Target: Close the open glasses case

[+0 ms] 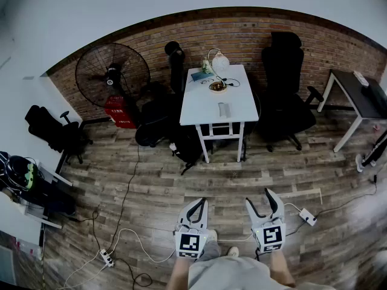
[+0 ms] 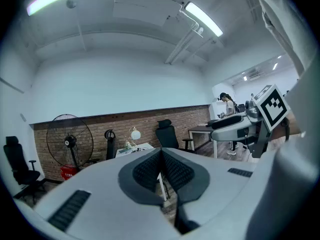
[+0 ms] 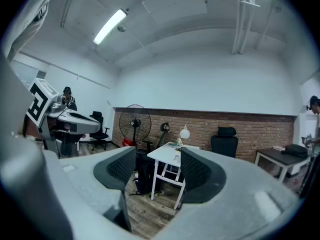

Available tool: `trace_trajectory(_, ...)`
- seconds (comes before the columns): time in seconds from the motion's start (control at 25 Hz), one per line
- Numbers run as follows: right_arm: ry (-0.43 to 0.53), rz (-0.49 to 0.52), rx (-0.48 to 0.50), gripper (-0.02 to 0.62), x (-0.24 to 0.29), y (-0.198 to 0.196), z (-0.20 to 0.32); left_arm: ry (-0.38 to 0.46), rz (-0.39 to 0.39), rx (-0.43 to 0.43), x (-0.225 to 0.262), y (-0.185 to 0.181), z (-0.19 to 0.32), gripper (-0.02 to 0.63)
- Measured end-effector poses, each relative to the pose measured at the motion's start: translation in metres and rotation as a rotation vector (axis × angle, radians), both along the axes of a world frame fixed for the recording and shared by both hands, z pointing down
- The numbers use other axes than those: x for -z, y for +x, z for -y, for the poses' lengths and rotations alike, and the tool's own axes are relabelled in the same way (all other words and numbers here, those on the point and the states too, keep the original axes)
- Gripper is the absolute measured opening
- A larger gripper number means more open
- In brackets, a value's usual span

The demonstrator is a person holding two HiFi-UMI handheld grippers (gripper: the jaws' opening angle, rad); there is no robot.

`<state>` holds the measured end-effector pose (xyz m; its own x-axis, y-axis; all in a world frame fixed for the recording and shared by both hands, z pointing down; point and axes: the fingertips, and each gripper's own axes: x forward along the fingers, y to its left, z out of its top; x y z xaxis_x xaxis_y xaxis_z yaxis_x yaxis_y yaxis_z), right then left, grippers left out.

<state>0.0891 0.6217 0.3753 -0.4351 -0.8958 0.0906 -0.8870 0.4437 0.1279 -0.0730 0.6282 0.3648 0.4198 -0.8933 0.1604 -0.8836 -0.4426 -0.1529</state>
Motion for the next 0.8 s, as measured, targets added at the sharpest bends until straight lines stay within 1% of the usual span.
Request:
trace_trajectory(0.12,-0.037,0.034,-0.001,0.282,-0.002,-0.004,-0.002,0.006,-0.002,-0.005,0.000,0.000,-0.001,0.005)
trace_trajectory(0.2,-0.037,0.045,0.004,0.282,-0.004,-0.007,0.001,0.008,-0.003,-0.004,-0.003,-0.002,0.003,0.005)
trace_trajectory(0.32,-0.031,0.034,0.009,0.282,-0.010,-0.014,0.011,0.006,-0.008,-0.006,-0.008,-0.005,0.014,0.005)
trace_trajectory(0.6,-0.057,0.011,-0.014,0.282,-0.016,-0.030,0.050,-0.005,-0.023,-0.035,-0.017,-0.017,0.058,0.005)
trace_trajectory(0.8,-0.070,-0.005,-0.027,0.282,-0.022,-0.042,0.086,-0.015,-0.018,-0.051,-0.023,-0.030,0.095,0.005)
